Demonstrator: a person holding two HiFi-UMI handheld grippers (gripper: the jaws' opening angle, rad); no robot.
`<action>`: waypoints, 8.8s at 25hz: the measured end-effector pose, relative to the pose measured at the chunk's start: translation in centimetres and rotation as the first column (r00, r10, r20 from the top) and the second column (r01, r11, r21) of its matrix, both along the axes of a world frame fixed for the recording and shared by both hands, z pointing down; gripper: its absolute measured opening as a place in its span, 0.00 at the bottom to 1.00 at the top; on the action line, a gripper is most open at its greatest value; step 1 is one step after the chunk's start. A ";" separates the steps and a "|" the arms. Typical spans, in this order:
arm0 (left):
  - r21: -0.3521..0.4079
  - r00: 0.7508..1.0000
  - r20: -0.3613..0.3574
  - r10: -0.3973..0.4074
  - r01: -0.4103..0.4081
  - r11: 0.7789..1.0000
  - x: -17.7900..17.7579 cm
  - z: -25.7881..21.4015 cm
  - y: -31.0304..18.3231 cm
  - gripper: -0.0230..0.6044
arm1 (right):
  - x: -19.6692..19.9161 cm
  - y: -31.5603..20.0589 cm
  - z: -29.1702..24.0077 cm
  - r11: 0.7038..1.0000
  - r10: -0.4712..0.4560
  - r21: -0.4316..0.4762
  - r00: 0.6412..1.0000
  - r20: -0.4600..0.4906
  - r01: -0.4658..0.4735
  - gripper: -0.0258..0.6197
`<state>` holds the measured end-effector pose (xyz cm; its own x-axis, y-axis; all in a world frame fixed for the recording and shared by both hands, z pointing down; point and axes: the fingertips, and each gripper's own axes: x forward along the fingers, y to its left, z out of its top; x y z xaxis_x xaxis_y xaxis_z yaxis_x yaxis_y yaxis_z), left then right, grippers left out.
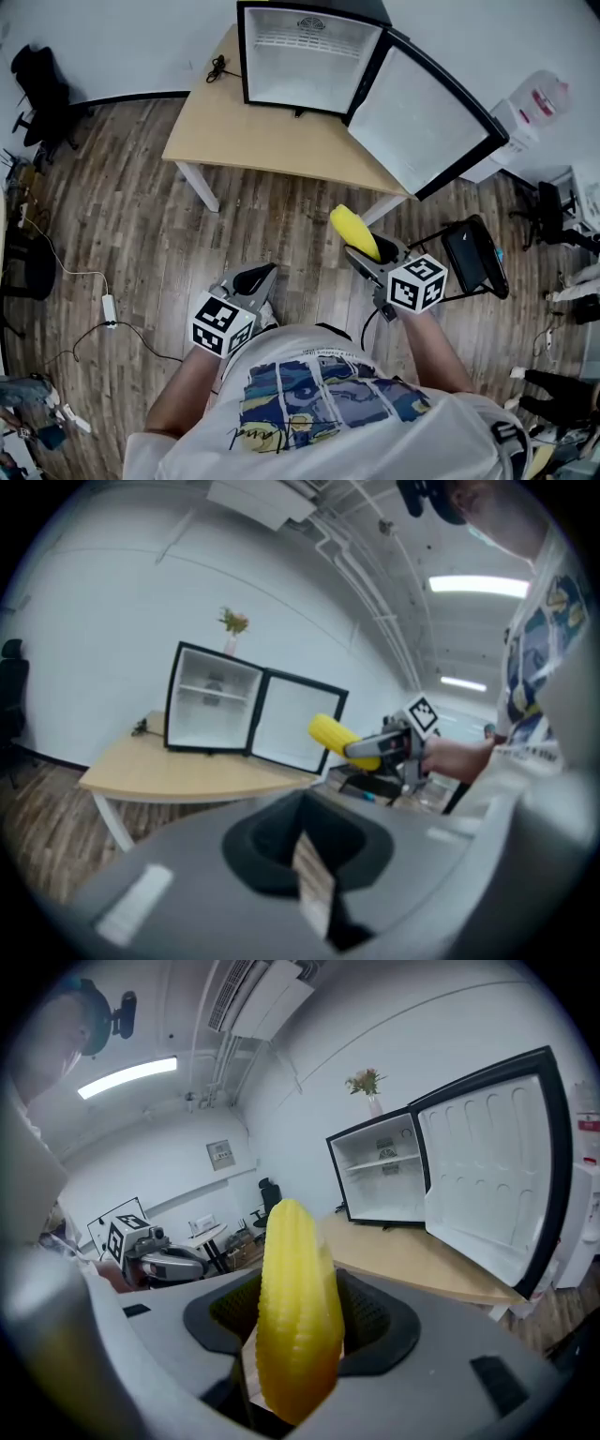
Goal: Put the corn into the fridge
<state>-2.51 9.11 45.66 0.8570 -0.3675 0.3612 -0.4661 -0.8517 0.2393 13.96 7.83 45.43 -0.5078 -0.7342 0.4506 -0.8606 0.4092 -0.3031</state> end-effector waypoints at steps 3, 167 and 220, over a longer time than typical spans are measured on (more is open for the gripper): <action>-0.005 1.000 -0.017 -0.017 0.017 1.000 -2.2 -0.4 -2.5 0.05 | -0.9 -3.6 -0.6 1.000 0.004 0.004 0.999 -0.033 -0.004 0.41; 0.011 0.985 0.008 -0.174 0.174 0.985 -10.1 0.7 -8.9 0.05 | -8.0 -15.5 -0.6 0.974 0.028 0.227 0.968 -0.248 0.030 0.08; -0.024 0.984 0.018 -0.175 0.175 0.984 -9.9 2.0 -8.9 0.05 | -14.3 -11.1 1.6 0.951 -0.198 0.173 0.934 -0.299 0.257 0.06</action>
